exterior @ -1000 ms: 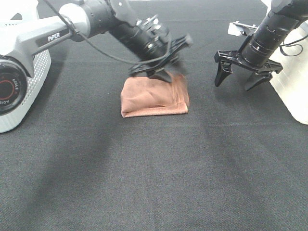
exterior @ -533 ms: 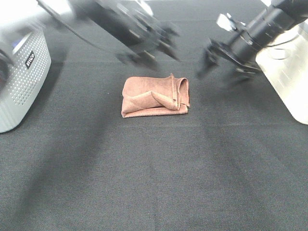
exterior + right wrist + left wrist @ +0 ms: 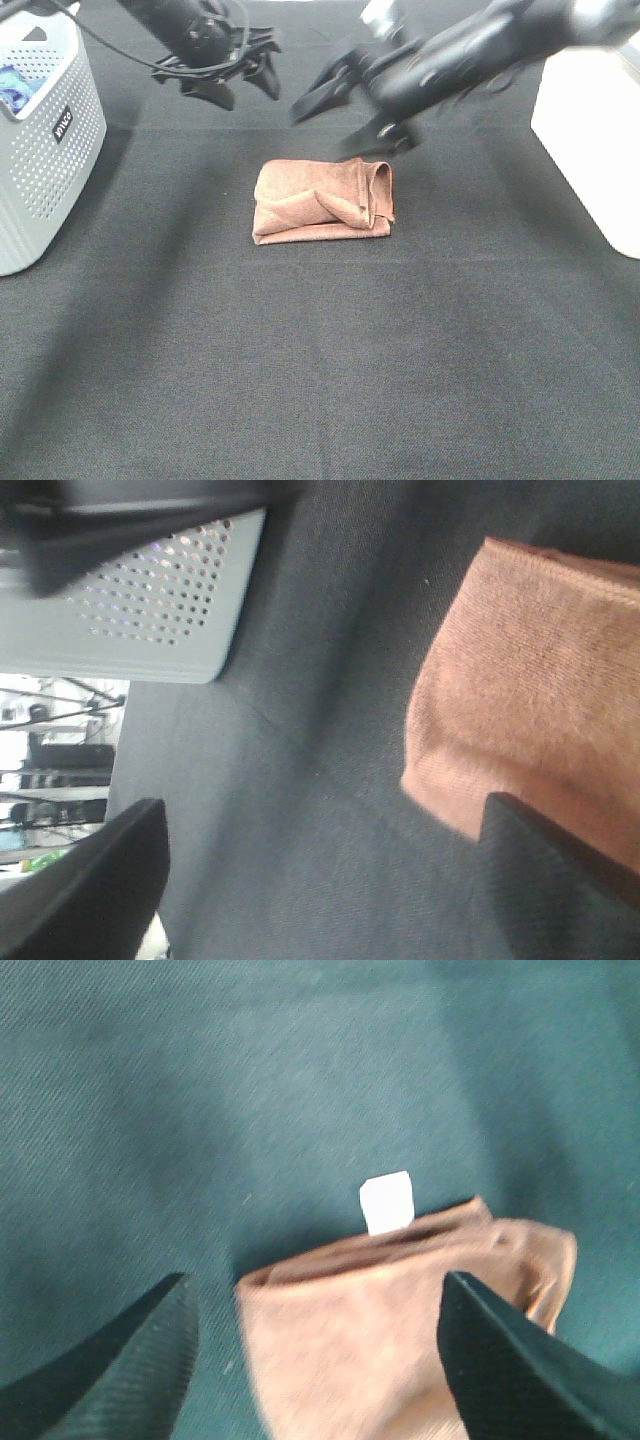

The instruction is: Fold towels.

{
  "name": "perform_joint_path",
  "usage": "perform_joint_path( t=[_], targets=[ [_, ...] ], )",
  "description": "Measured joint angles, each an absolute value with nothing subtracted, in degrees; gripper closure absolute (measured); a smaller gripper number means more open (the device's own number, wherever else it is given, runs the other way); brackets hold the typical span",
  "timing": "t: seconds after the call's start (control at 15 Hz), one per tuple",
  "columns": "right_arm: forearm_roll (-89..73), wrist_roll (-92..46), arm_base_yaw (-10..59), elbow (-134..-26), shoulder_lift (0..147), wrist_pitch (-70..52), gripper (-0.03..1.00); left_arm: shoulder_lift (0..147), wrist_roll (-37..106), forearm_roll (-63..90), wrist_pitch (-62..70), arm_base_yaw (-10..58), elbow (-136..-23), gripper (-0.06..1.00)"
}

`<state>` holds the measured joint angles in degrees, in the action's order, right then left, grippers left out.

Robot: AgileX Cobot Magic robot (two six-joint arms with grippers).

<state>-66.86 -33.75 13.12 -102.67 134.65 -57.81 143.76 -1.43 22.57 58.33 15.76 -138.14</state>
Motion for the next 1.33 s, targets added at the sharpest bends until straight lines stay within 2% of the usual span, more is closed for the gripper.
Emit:
perform_joint_path(
  t=[0.33, 0.8, 1.13, 1.33],
  targets=[
    [-65.95, -34.21, 11.17, -107.26, 143.41, -56.21, 0.17, 143.76, -1.43, 22.69, 61.65, 15.7, -138.14, 0.29],
    [-60.68, -32.6, 4.64, -107.72, 143.87, -58.79, 0.19, 143.76, -1.43, 22.69, 61.99, 15.7, -138.14, 0.29],
    [-50.59, -29.68, 4.58, -107.72, 138.77, -59.19, 0.19, 142.84, 0.34, 22.57, 66.12, 15.7, -138.14, 0.29],
    [-41.54, -22.12, 4.64, -107.72, 131.04, -60.62, 0.19, 138.2, 2.06, 22.4, 68.81, 15.7, -138.14, 0.29]
  ],
)
